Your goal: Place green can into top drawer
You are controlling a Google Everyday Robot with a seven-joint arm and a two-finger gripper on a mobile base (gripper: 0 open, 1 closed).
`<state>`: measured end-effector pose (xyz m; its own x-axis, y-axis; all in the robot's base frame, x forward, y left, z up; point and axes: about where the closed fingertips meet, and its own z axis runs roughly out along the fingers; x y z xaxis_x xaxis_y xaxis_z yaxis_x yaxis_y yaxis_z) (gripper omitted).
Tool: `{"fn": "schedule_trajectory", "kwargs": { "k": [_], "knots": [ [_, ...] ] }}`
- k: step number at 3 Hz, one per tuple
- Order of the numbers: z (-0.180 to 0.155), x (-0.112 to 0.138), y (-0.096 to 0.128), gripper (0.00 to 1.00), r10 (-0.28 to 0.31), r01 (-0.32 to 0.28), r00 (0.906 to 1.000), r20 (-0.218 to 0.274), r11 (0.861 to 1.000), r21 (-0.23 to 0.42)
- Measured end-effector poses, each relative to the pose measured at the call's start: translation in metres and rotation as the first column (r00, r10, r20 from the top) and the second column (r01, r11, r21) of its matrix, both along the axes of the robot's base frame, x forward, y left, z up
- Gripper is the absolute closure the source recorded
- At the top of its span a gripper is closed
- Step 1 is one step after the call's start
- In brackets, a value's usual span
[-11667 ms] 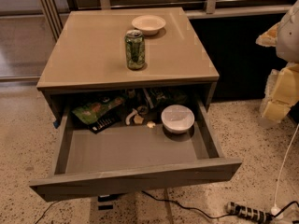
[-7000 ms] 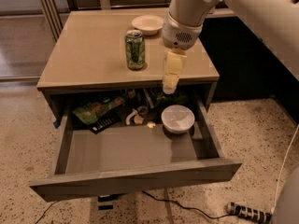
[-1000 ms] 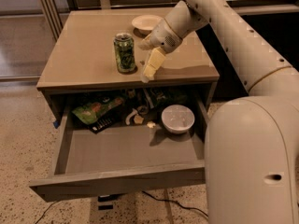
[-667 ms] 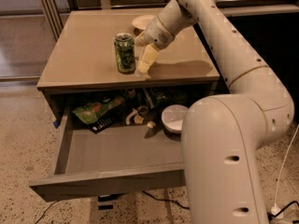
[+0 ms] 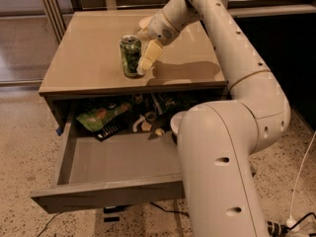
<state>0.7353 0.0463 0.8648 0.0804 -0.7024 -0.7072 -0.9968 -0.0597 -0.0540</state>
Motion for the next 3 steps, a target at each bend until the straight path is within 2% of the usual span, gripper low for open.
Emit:
{"fn": "schedule_trajectory", "kwargs": {
  "k": [2, 3],
  "knots": [
    [0.0, 0.0, 0.0, 0.5, 0.0, 0.0, 1.0, 0.0, 1.0, 0.0],
    [0.0, 0.0, 0.0, 0.81, 0.0, 0.0, 1.0, 0.0, 1.0, 0.0]
  ]
}}
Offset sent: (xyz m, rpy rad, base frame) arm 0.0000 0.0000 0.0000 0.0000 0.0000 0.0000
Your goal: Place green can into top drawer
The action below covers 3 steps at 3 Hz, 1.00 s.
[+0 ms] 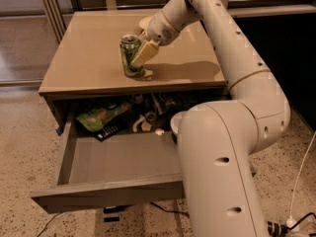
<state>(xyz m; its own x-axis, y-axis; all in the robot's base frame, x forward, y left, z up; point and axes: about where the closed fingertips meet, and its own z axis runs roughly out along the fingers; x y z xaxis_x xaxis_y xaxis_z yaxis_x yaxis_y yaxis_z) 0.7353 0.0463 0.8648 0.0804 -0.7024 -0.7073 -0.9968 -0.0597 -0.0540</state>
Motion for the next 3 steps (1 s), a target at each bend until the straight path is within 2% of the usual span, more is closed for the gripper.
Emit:
{"fn": "schedule_trajectory", "kwargs": {
  "k": [1, 3],
  "knots": [
    [0.001, 0.002, 0.002, 1.0, -0.003, 0.003, 1.0, 0.004, 1.0, 0.003],
    [0.018, -0.002, -0.008, 1.0, -0.034, 0.033, 0.9994, 0.01, 0.999, 0.012]
  ]
}}
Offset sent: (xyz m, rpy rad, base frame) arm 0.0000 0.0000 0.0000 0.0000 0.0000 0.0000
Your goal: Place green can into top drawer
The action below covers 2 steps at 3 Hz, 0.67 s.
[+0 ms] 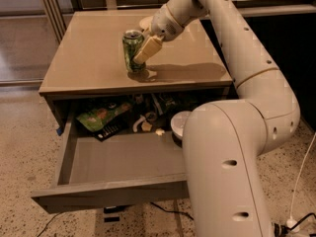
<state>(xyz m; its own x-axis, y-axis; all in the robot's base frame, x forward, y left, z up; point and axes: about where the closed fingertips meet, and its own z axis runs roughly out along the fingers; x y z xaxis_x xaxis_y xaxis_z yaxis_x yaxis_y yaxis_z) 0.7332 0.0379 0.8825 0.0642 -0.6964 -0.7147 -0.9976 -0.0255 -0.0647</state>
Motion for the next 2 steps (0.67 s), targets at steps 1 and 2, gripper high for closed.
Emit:
{"fn": "schedule_trajectory", "kwargs": {
  "k": [1, 2],
  "knots": [
    [0.0266, -0.0313, -0.0378, 1.0, -0.045, 0.044, 0.999, -0.01, 0.999, -0.008],
    [0.0261, -0.0337, -0.0413, 1.0, -0.048, 0.048, 0.9988, -0.013, 0.999, -0.009]
  ]
}}
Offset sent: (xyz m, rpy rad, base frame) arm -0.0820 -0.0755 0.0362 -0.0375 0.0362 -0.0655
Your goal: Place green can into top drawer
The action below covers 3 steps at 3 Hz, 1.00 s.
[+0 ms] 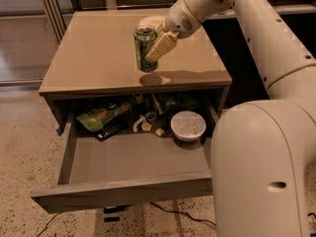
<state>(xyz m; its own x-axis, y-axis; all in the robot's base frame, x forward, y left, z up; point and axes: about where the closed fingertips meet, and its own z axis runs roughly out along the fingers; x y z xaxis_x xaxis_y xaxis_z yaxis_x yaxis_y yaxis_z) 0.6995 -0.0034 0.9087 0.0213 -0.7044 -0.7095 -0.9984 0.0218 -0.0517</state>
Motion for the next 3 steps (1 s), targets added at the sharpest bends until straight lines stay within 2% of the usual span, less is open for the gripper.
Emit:
{"fn": "schedule_trajectory", "kwargs": {
  "k": [2, 3],
  "knots": [
    [-0.005, -0.032, -0.032, 1.0, -0.026, 0.026, 0.9994, -0.021, 1.0, -0.008],
    [-0.008, -0.064, -0.057, 1.0, -0.059, 0.058, 0.9977, -0.034, 0.998, -0.006]
  ]
}}
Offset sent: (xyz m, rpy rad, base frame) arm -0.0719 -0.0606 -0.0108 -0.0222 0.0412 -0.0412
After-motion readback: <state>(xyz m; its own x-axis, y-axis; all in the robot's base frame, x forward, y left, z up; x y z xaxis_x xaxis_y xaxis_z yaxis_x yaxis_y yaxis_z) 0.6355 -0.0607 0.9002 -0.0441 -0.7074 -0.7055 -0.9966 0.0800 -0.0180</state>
